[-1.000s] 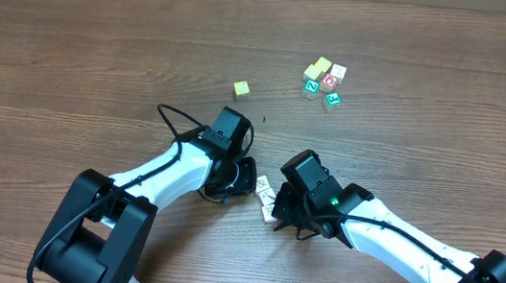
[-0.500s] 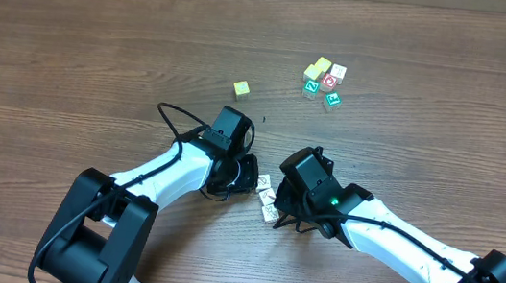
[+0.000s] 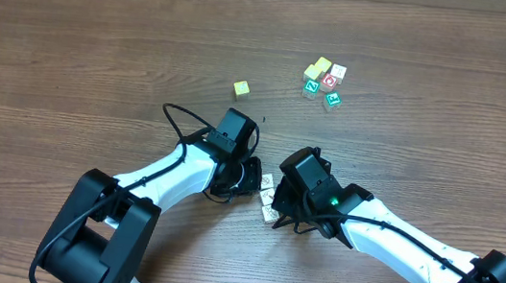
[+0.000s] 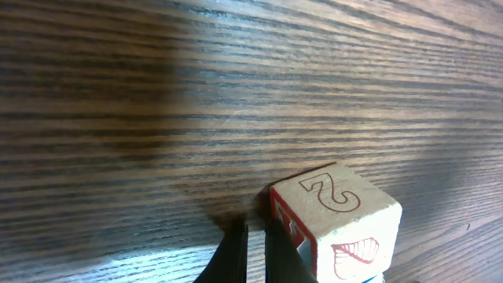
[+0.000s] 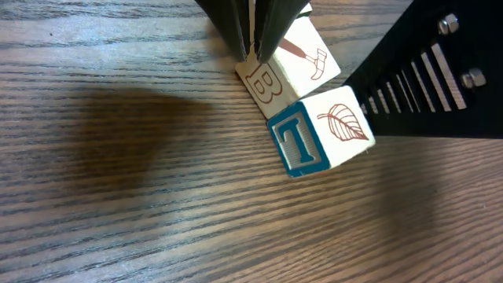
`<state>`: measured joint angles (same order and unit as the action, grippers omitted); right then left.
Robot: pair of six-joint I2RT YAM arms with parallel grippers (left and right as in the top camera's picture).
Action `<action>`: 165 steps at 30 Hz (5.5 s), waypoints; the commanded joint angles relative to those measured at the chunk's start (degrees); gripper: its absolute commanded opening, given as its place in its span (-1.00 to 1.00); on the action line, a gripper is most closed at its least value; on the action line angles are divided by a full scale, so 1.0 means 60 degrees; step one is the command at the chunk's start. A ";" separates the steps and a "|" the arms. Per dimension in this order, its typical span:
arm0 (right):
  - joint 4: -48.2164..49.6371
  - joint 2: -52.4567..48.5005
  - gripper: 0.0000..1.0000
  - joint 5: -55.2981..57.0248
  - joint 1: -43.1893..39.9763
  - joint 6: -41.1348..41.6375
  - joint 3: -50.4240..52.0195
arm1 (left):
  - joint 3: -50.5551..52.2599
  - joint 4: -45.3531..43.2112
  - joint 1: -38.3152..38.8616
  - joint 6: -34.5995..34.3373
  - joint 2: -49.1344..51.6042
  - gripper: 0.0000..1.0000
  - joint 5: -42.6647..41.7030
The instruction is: Flip 3 blocks
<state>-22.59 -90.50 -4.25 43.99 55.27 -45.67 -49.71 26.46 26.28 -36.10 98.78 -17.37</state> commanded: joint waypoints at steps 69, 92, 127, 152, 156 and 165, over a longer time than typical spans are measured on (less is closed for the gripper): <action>-0.1082 0.0240 -0.92 -0.0612 -0.0448 -0.0069 -0.0015 | 0.0204 0.0324 -0.0138 -0.0058 0.0219 -0.91 0.0809; -0.0710 0.0233 -0.92 0.0142 -0.0474 -0.0357 -0.0004 | 0.0204 0.2040 -0.0947 0.2018 0.0219 -0.92 -0.2896; -0.0149 0.0233 -0.92 -0.1410 0.0036 -0.0215 0.0426 | 0.0204 0.1596 -0.0933 0.1796 0.0219 -0.92 -0.2528; 0.0656 0.0229 -0.92 -0.0346 -0.0073 -0.0211 0.0426 | 0.0204 0.0007 -0.0933 0.1107 0.0219 -0.92 -0.0754; 0.0685 0.0229 -0.92 -0.0346 -0.0073 -0.0211 0.0426 | 0.0204 0.0011 -0.0933 0.1111 0.0219 -0.91 -0.0750; 0.0827 0.0229 -0.92 -0.0379 0.0153 -0.0211 0.0426 | 0.0204 0.0011 -0.0933 0.1107 0.0219 -0.91 -0.0750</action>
<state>-18.39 -90.56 -6.20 44.03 53.98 -43.48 -48.95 26.50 20.88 -28.60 99.50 -23.92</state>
